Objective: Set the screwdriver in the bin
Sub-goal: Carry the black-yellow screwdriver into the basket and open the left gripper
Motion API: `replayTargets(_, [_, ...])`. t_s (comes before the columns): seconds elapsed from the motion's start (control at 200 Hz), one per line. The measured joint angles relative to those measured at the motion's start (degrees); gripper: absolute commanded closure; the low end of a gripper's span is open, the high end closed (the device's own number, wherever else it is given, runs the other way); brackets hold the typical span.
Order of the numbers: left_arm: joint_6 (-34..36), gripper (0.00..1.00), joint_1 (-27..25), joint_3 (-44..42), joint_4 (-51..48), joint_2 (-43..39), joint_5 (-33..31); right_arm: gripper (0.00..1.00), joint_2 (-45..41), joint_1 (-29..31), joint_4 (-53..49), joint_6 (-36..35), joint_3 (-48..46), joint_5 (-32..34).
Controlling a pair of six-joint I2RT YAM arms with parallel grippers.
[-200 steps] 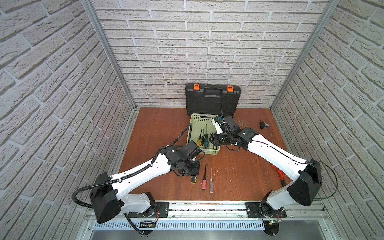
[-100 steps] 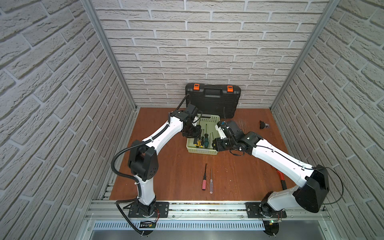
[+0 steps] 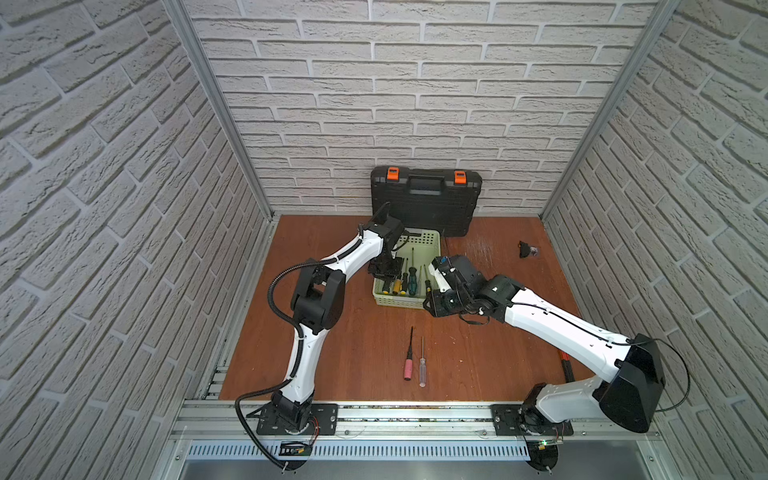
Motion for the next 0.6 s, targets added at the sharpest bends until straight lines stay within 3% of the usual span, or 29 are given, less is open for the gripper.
replayTargets(0.22, [-0.07, 0.83, -0.31, 0.00, 0.55, 1.53, -1.07, 0.65, 0.76, 1.88, 0.85, 1.07, 0.00, -0.20])
replayTargets(0.455, [-0.09, 0.83, -1.03, 0.00, 1.40, 3.02, -1.25, 0.65, 2.64, 3.78, 1.60, 1.95, 0.00, -0.20])
replayTargets(0.6, [-0.13, 0.70, -1.05, 0.00, 1.49, 3.02, -1.27, 0.65, 2.64, 4.00, 1.64, 2.49, 0.00, 0.07])
